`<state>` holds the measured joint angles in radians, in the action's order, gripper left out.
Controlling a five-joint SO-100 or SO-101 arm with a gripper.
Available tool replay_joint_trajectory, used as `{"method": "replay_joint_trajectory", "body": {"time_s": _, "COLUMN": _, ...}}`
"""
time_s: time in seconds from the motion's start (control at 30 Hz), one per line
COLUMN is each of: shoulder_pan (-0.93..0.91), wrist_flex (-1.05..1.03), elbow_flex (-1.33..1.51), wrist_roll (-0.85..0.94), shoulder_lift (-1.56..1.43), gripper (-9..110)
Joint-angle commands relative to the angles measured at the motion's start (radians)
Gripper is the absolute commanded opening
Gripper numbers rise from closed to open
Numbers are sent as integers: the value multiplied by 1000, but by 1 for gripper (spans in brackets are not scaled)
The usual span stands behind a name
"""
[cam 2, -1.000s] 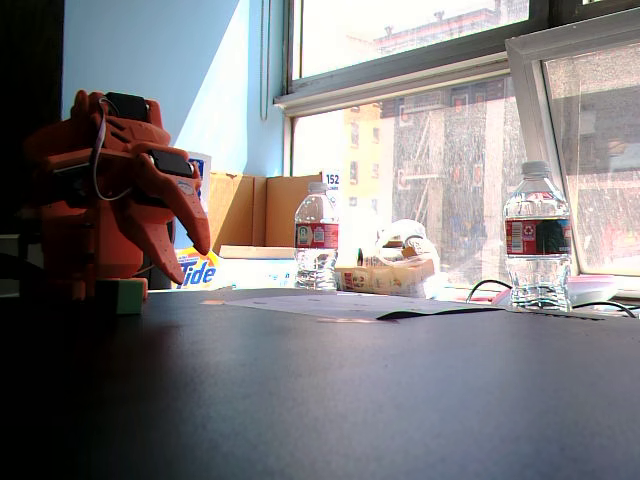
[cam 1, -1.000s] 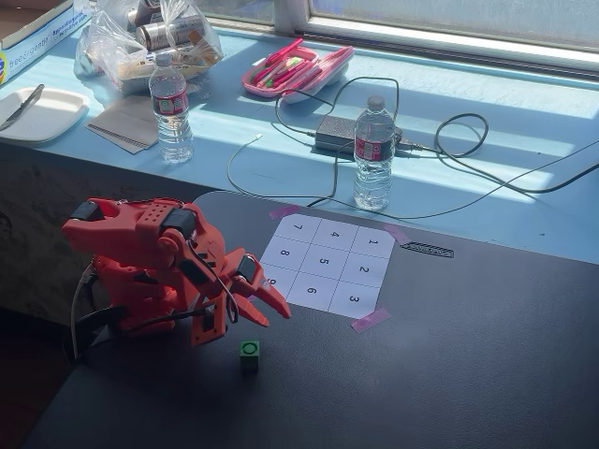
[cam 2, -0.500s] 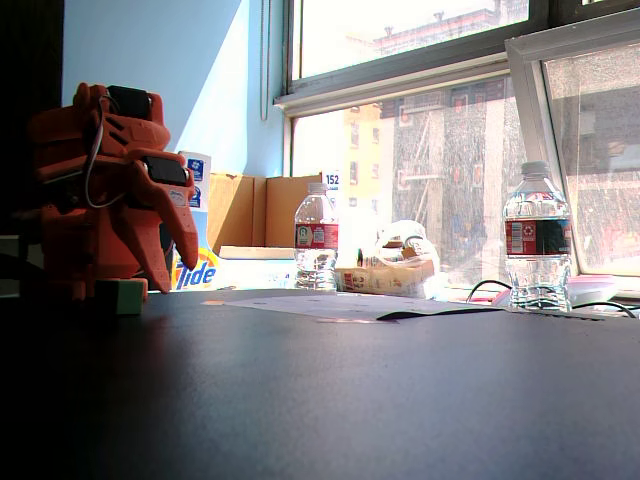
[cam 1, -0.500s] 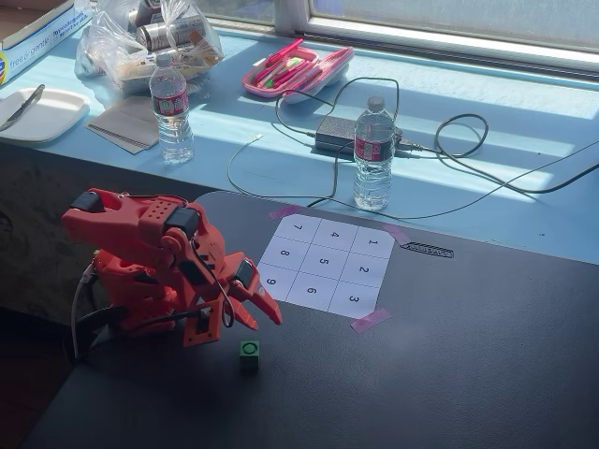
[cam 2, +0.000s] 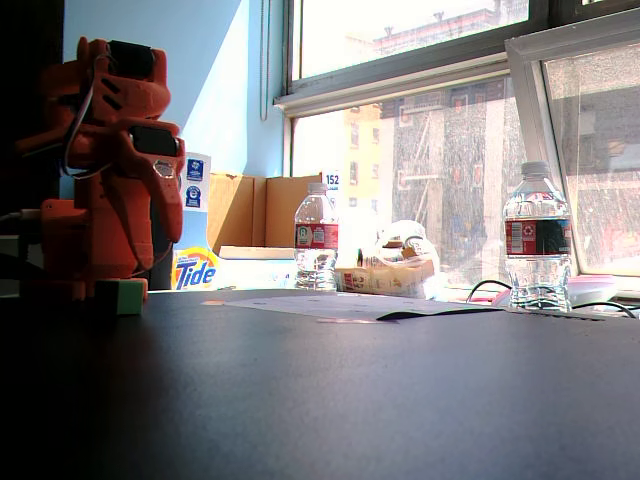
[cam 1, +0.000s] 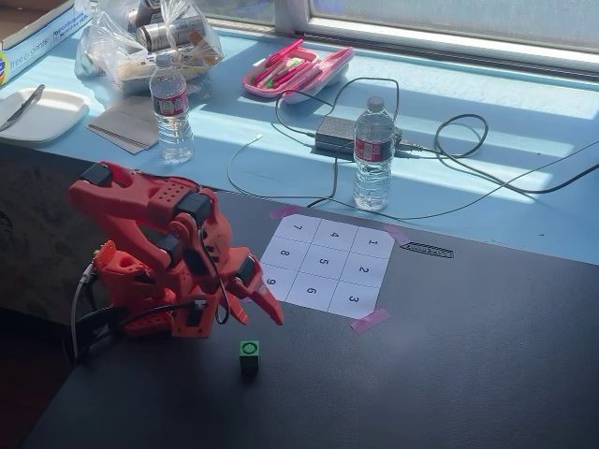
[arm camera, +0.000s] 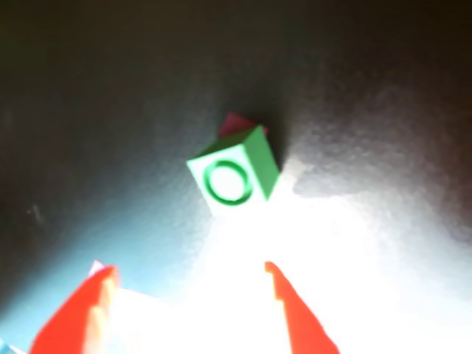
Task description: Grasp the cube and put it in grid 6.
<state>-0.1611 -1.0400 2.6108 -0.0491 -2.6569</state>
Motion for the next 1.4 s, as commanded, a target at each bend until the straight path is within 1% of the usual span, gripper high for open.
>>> {"method": "replay_joint_trajectory", "body": {"time_s": 0.0, "shoulder_pan": -18, "wrist_flex": 0, "elbow_flex": -97, "wrist_roll": -6, "shoulder_lift": 106, "gripper": 31}}
{"method": "replay_joint_trajectory", "body": {"time_s": 0.07, "shoulder_pan": -31, "wrist_flex": 5, "elbow_flex": -141, "wrist_roll": -11, "shoulder_lift": 207, "gripper": 32}}
{"method": "replay_joint_trajectory", "body": {"time_s": 0.23, "shoulder_pan": -40, "wrist_flex": -2, "elbow_flex": -195, "wrist_roll": -14, "shoulder_lift": 310, "gripper": 32}}
{"method": "replay_joint_trajectory", "body": {"time_s": 0.6, "shoulder_pan": -61, "wrist_flex": -17, "elbow_flex": -261, "wrist_roll": -31, "shoulder_lift": 436, "gripper": 33}}
{"method": "replay_joint_trajectory", "body": {"time_s": 0.77, "shoulder_pan": -64, "wrist_flex": -31, "elbow_flex": -311, "wrist_roll": -18, "shoulder_lift": 518, "gripper": 37}}
{"method": "replay_joint_trajectory", "body": {"time_s": 1.03, "shoulder_pan": -83, "wrist_flex": -176, "elbow_flex": -436, "wrist_roll": 80, "shoulder_lift": 611, "gripper": 37}}
{"method": "replay_joint_trajectory", "body": {"time_s": 1.13, "shoulder_pan": -77, "wrist_flex": -242, "elbow_flex": -466, "wrist_roll": 144, "shoulder_lift": 630, "gripper": 37}}
{"method": "replay_joint_trajectory", "body": {"time_s": 1.37, "shoulder_pan": -106, "wrist_flex": -285, "elbow_flex": -499, "wrist_roll": 285, "shoulder_lift": 667, "gripper": 37}}
